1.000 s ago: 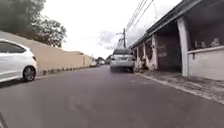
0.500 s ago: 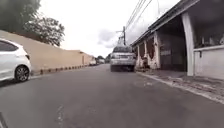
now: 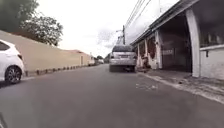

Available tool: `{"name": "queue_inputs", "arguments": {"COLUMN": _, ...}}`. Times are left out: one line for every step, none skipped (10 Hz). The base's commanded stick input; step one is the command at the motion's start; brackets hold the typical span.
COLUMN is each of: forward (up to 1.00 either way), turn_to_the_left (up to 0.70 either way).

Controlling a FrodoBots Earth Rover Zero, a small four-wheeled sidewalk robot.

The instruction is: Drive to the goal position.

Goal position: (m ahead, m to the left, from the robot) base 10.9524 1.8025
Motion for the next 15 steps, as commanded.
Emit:
{"name": "queue_inputs", "arguments": {"forward": 0.7, "turn_to_the_left": 0.04}}
{"name": "queue_inputs", "arguments": {"forward": 0.7, "turn_to_the_left": 0.33}}
{"name": "queue_inputs", "arguments": {"forward": 0.7, "turn_to_the_left": 0.35}}
{"name": "queue_inputs", "arguments": {"forward": 0.7, "turn_to_the_left": 0.35}}
{"name": "queue_inputs", "arguments": {"forward": 0.7, "turn_to_the_left": 0.35}}
{"name": "queue_inputs", "arguments": {"forward": 0.7, "turn_to_the_left": 0.35}}
{"name": "queue_inputs", "arguments": {"forward": 0.7, "turn_to_the_left": 0.1}}
{"name": "queue_inputs", "arguments": {"forward": 0.7, "turn_to_the_left": 0.0}}
{"name": "queue_inputs", "arguments": {"forward": 0.7, "turn_to_the_left": 0.0}}
{"name": "queue_inputs", "arguments": {"forward": 0.7, "turn_to_the_left": 0.0}}
{"name": "queue_inputs", "arguments": {"forward": 0.7, "turn_to_the_left": 0.0}}
{"name": "queue_inputs", "arguments": {"forward": 0.7, "turn_to_the_left": 0.0}}
{"name": "queue_inputs", "arguments": {"forward": 0.7, "turn_to_the_left": 0.0}}
{"name": "queue_inputs", "arguments": {"forward": 0.7, "turn_to_the_left": 0.0}}
{"name": "queue_inputs", "arguments": {"forward": 0.7, "turn_to_the_left": 0.0}}
